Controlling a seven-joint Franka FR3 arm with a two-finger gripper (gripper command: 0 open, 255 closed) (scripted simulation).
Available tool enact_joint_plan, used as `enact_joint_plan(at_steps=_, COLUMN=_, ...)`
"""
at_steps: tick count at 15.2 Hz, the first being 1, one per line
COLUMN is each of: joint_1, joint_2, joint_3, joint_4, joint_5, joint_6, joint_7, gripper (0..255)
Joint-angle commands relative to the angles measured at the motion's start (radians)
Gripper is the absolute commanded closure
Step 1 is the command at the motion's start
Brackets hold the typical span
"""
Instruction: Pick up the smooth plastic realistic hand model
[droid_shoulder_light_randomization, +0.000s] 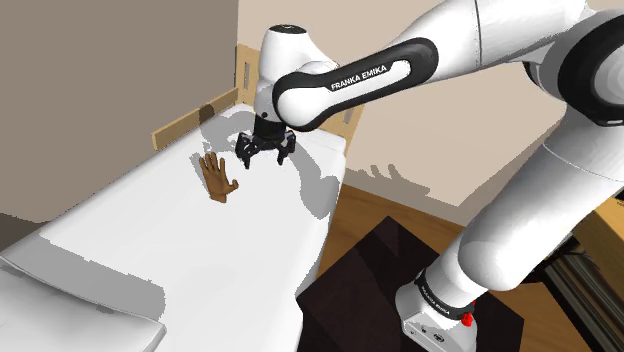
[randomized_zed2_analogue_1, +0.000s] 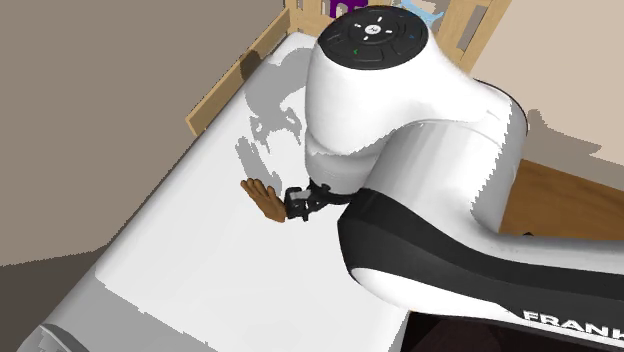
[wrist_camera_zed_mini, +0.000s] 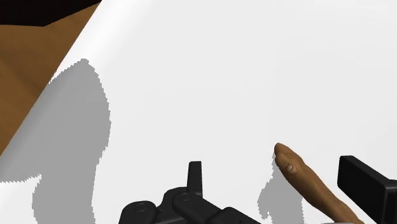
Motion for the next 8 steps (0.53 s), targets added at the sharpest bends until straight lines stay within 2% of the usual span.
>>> enact_joint_plan(at_steps=1, joint_1=0.011, joint_2=0.087, joint_3=0.004, joint_4=0.054, joint_5=-0.062, joint_6=0.021, joint_7=0.069, gripper=0)
enact_joint_plan(at_steps=6, joint_1=0.068, joint_2=0.300, joint_3=-0.028, joint_4=0.221, joint_5=-0.195, joint_6=0.035, joint_7=0.205, gripper=0)
enact_joint_plan(at_steps=8, joint_1=0.088, joint_2=0.354, joint_3=-0.042, joint_4=0.270, joint_5=-0.221, joint_6=0.033, joint_7=0.232, gripper=0)
